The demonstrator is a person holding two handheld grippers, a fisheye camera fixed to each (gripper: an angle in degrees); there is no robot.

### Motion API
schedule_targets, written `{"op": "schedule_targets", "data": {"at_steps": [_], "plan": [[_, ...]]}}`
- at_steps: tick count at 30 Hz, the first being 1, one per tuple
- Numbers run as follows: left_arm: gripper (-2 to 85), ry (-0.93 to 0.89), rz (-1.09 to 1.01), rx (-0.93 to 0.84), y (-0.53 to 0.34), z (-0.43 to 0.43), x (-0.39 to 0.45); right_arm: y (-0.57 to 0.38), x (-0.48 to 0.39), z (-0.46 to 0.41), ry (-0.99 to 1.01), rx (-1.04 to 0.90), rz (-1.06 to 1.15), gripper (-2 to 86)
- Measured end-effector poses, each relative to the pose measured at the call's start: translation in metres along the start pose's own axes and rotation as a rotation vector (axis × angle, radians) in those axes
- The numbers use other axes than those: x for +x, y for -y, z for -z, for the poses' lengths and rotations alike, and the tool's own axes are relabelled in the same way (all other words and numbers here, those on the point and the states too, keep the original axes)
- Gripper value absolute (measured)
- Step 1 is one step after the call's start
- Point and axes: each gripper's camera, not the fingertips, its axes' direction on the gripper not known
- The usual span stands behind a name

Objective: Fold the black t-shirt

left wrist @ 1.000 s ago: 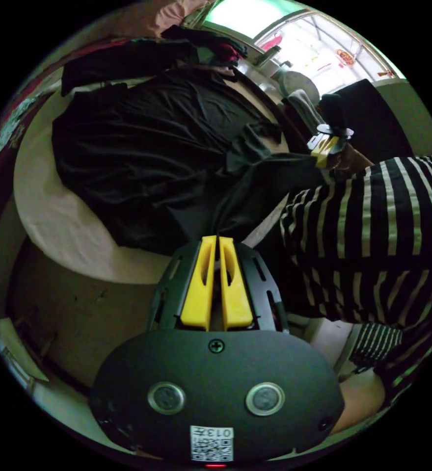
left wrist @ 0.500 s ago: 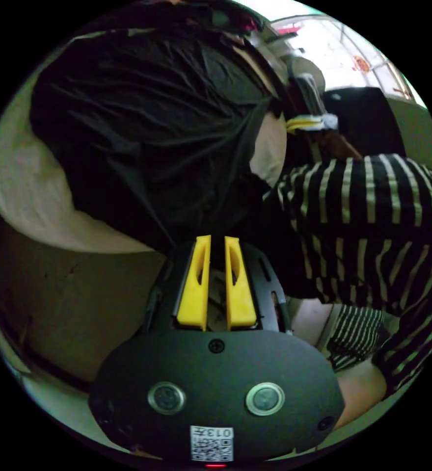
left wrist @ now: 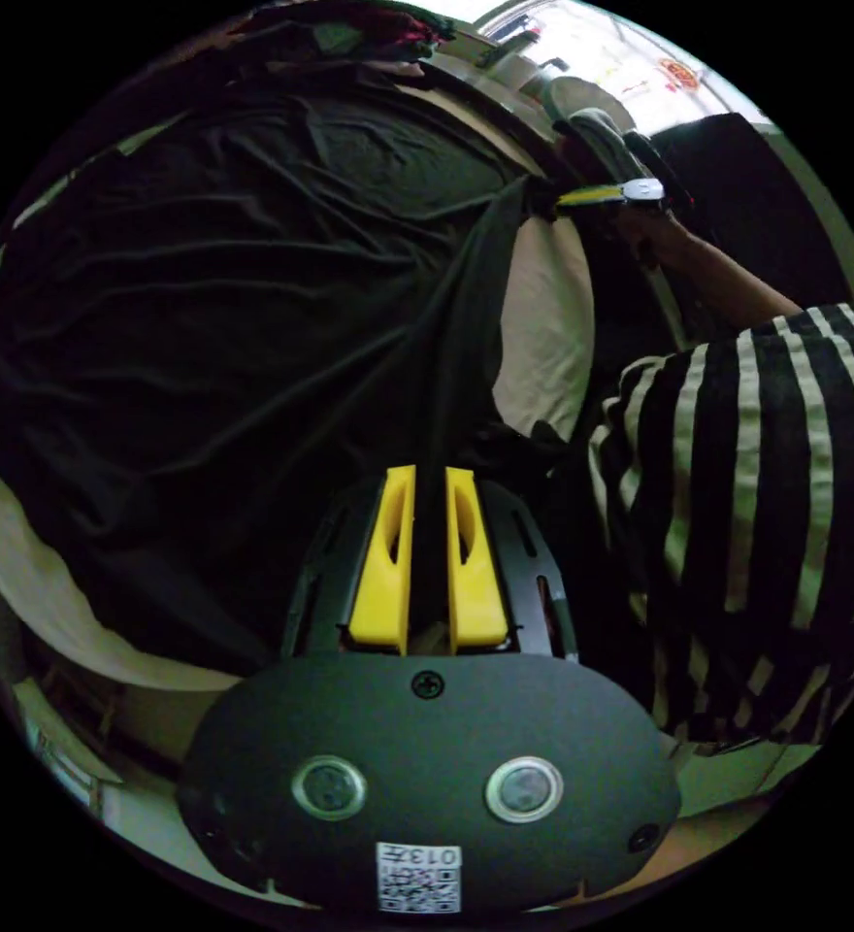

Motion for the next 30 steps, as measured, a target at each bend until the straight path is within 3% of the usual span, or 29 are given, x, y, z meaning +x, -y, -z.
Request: {"op": "schedule_targets", "data": {"at_steps": [4,13,18,23,25,30], "plan": [[5.2,0.1,-0.108,-0.148,0.012,-0.006,0.015,-0.02,0.013,0.015,-0.118,-0.002,0.067,0.9],[2.4,0.019,-0.099,-0.221,0.029,0.01,0.01,-0.072,0.046,0.01,-0.105,0.018,0.082,0.8],[1.1,-0.039,-0.037,-0.188,0.03,0.022,0.003,-0.075,0.041,-0.026,-0.13,-0.109,0.126,2.8],[0.2,-0.128,0.018,-0.146,0.012,0.058,-0.009,-0.079,0.065,-0.021,-0.181,-0.215,0.1,10.7],[0.1,-0.062,0.109,-0.039,0.0,0.091,-0.025,-0.075,0.079,-0.004,-0.162,-0.172,0.055,9.4],[-0.1,0.115,0.249,0.126,0.008,0.127,-0.052,-0.021,0.08,0.037,-0.073,0.169,0.003,6.1]]}}
